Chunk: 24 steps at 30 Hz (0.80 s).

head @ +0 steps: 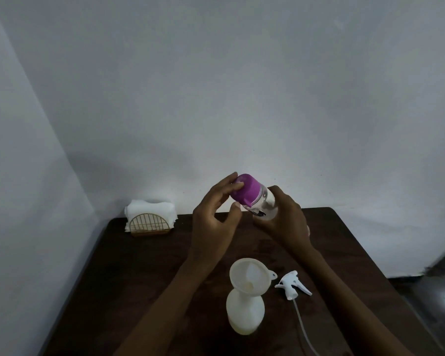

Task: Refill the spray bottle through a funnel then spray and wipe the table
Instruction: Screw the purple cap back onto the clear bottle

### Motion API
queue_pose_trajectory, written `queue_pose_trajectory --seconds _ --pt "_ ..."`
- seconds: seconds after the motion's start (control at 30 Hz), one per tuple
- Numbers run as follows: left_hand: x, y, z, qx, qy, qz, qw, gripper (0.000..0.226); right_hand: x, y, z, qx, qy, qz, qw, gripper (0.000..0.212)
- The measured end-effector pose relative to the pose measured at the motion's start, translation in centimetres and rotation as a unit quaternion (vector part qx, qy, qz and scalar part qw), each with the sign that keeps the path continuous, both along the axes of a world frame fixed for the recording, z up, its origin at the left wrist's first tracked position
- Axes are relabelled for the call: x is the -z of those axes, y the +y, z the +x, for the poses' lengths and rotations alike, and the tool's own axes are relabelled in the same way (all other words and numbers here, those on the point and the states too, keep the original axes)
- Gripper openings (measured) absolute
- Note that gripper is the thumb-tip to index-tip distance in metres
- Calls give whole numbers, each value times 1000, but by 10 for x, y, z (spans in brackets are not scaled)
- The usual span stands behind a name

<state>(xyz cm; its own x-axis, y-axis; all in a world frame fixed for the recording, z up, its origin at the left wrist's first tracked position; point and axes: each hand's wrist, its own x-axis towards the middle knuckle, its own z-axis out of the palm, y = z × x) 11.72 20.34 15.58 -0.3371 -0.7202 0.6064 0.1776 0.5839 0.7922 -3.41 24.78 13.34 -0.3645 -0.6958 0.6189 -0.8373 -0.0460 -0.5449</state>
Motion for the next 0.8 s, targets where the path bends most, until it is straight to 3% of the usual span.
queue_pose_trajectory --seconds 0.07,0.2,0.4,0.8 --pt "-5 5 -3 -9 18 44 999 26 0 1 1 9 18 -5 1000 46" --pt "-8 9 -11 -98 3 16 995 32 0 3 3 19 37 -13 999 44" --pt "5 4 -8 -110 -63 -109 986 43 0 5 2 20 30 -17 999 41" --pt "5 14 -14 -141 36 -54 988 32 2 6 8 41 75 -11 996 44"
